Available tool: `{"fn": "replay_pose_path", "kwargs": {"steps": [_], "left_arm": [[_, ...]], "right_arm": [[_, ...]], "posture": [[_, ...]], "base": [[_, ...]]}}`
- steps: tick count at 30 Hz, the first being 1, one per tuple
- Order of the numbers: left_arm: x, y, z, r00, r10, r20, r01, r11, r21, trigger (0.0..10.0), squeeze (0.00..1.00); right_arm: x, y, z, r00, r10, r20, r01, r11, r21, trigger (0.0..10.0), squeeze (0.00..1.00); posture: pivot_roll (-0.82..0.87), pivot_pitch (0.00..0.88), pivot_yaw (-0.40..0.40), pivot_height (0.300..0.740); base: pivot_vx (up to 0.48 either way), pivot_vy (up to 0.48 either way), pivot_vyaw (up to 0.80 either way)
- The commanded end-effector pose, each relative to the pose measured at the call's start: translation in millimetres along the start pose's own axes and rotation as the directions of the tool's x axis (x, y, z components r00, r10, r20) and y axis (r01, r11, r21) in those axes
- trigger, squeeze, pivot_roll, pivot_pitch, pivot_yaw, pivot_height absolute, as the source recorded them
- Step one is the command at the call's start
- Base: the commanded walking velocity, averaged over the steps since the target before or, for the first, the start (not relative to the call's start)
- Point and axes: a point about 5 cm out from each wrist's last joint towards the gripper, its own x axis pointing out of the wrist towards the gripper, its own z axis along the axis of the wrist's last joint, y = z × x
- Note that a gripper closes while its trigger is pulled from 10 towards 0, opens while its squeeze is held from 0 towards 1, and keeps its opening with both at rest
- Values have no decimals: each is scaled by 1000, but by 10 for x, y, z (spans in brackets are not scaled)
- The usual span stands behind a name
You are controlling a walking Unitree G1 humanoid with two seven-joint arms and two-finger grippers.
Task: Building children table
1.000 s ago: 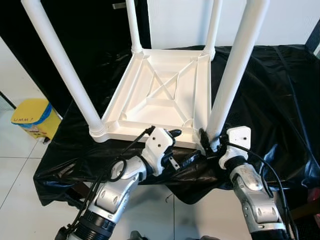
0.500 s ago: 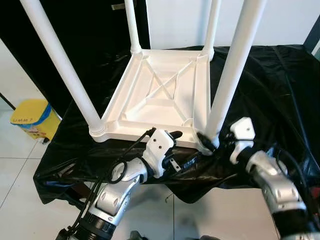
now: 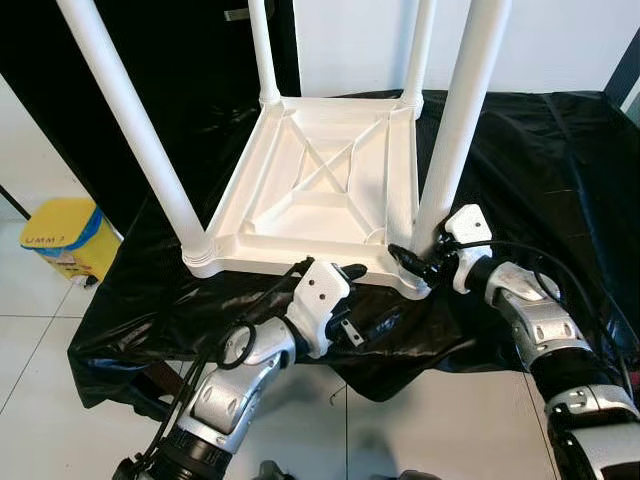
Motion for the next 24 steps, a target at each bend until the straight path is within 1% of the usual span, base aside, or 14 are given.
{"fn": "replay_pose_path", "kwargs": {"steps": [1, 5, 6, 8, 9, 10, 13, 14, 16, 18, 21, 22, 23, 24], "left_arm": [[-6, -25, -39, 999, -49, -21, 49, 999, 0, 10000, 0], [8, 21, -18, 999, -35, -12, 35, 999, 3, 10000, 0], [13, 47, -15, 999, -30, -12, 30, 1000, 10, 10000, 0], [13, 47, -15, 999, -30, -12, 30, 1000, 10, 10000, 0], [21, 77, -11, 1000, -24, -10, 24, 1000, 17, 10000, 0], [31, 103, -6, 1000, -19, -8, 19, 1000, 23, 10000, 0], [61, 150, -7, 1000, -14, -5, 14, 999, 32, 10000, 0], [61, 150, -7, 1000, -14, -5, 14, 999, 32, 10000, 0], [81, 166, -2, 1000, -19, -4, 19, 999, 37, 10000, 0], [84, 173, 0, 1000, -21, -3, 21, 999, 38, 10000, 0], [94, 199, 2, 1000, -27, -5, 27, 999, 45, 10000, 0], [100, 203, 3, 1000, -29, -6, 30, 998, 52, 10000, 0], [102, 209, -1, 1000, -29, -6, 29, 998, 49, 10000, 0], [102, 209, -1, 1000, -29, -6, 29, 998, 49, 10000, 0]], "right_arm": [[40, 34, -10, 1000, 28, -10, -28, 1000, -14, 0, 0], [-8, 86, -112, 999, 34, -12, -34, 999, 20, 0, 0], [-42, 110, -162, 1000, 25, -18, -25, 999, 31, 0, 0], [-42, 110, -162, 1000, 25, -18, -25, 999, 31, 0, 0], [-72, 139, -213, 1000, 7, -22, -6, 999, 49, 667, 0], [-99, 176, -253, 1000, -17, -24, 18, 997, 69, 10000, 0], [-125, 256, -298, 996, -92, -13, 93, 988, 125, 10000, 0], [-125, 256, -298, 996, -92, -13, 93, 988, 125, 10000, 0], [-119, 297, -304, 985, -172, -12, 172, 974, 150, 10000, 0], [-112, 312, -310, 981, -194, -20, 195, 968, 157, 10000, 0], [-92, 355, -319, 950, -311, -37, 313, 932, 184, 10000, 0], [-93, 377, -322, 934, -354, -46, 356, 914, 194, 10000, 0], [-92, 408, -335, 909, -411, -68, 416, 885, 210, 10000, 0], [-92, 408, -335, 909, -411, -68, 416, 885, 210, 10000, 0]], "posture": [[-121, 15, 23, 740], [-121, 0, 19, 740], [-128, 0, 19, 740], [-128, 0, 19, 740], [-139, 0, 20, 740], [-143, 0, 23, 740], [-156, 0, 32, 740], [-156, 0, 32, 740], [-166, 0, 41, 740], [-168, 0, 43, 740], [-177, 0, 52, 740], [-180, 0, 52, 740], [-188, 0, 67, 740], [-188, 0, 67, 740]], "base": [[0, 0, 0], [0, 0, 0], [0, 0, 0], [0, 0, 0], [0, 0, 0], [0, 0, 0], [0, 0, 0], [0, 0, 0], [0, 0, 0], [0, 0, 0], [0, 0, 0], [0, 0, 0], [0, 0, 0], [0, 0, 0]]}}
